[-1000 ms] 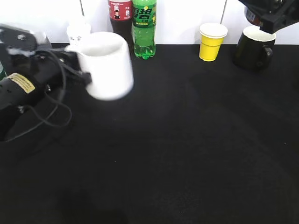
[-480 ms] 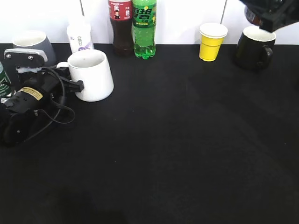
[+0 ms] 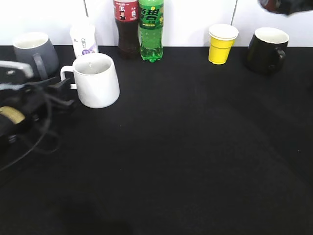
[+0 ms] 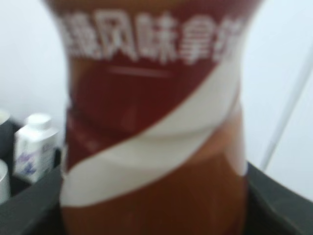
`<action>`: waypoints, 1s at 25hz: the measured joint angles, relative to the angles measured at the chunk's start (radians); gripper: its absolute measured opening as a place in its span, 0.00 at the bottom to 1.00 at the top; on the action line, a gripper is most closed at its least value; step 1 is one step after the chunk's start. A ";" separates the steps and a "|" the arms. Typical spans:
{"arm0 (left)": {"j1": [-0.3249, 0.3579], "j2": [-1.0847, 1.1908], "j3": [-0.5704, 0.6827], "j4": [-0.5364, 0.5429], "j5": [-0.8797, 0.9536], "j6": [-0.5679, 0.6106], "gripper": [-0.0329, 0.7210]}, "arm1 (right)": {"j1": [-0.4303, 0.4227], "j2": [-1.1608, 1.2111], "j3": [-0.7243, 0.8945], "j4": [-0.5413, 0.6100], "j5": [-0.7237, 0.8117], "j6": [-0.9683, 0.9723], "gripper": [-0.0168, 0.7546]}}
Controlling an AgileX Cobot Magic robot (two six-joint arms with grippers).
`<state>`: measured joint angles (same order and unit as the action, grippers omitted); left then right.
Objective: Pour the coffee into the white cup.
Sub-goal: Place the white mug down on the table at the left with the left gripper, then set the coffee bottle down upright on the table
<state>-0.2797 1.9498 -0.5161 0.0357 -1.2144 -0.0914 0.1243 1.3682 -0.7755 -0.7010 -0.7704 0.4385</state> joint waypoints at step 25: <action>0.000 -0.567 0.180 0.205 0.330 0.000 0.37 | 0.000 0.569 -0.023 0.421 0.105 -0.291 0.81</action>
<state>-0.2797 1.3828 -0.3358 0.2411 -0.8842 -0.0914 0.1243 1.9377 -0.7982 -0.2801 -0.6659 0.1477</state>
